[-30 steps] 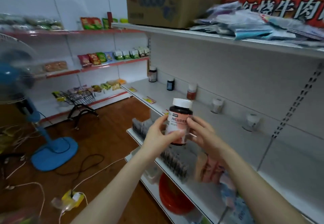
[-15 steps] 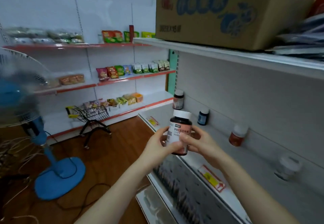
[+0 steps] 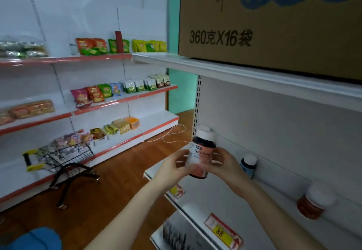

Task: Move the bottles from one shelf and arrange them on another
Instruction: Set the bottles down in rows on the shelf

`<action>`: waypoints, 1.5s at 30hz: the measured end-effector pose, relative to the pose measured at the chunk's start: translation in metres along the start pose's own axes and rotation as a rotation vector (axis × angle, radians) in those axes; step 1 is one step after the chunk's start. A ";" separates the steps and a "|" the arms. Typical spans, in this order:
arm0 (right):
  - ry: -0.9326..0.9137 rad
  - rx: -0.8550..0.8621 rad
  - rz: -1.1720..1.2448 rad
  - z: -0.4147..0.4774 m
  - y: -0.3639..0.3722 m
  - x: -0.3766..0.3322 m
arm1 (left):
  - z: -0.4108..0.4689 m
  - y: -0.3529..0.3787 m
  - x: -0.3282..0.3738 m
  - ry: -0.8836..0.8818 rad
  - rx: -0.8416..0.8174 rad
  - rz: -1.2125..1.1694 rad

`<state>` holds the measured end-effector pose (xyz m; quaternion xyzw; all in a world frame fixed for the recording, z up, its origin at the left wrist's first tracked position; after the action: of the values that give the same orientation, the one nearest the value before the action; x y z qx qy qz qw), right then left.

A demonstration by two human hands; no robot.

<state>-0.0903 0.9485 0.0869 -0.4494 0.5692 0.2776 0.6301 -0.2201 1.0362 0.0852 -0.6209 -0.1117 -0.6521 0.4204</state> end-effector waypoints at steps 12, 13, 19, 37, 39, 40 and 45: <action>0.223 0.515 0.011 0.085 0.021 0.059 | 0.122 0.030 -0.103 0.093 -0.386 -0.033; 0.236 0.536 -0.002 0.089 0.021 0.066 | 0.125 0.035 -0.109 0.086 -0.396 -0.032; 0.260 0.593 -0.038 0.111 0.014 0.099 | 0.146 0.055 -0.134 0.074 -0.403 0.046; 0.228 0.615 -0.047 0.152 -0.017 0.102 | 0.173 0.088 -0.137 0.022 -0.385 0.096; 0.226 0.612 -0.054 0.152 -0.017 0.102 | 0.174 0.087 -0.136 0.027 -0.388 0.101; 0.229 0.613 -0.057 0.152 -0.016 0.102 | 0.174 0.087 -0.136 0.033 -0.387 0.100; 0.280 0.617 -0.065 0.151 -0.015 0.101 | 0.172 0.079 -0.131 0.060 -0.405 0.075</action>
<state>0.0133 1.0582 -0.0151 -0.2890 0.6928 0.0075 0.6607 -0.0591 1.1562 -0.0281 -0.6768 0.0576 -0.6632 0.3142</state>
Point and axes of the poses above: each hand's wrist, its own z-axis towards the middle knuckle, its own y-axis out of the palm, x = y × z, the point moved 4 cm from there along z, towards the middle knuckle, and after that the axes turned 6 degrees about y, right-handed, at the moved point
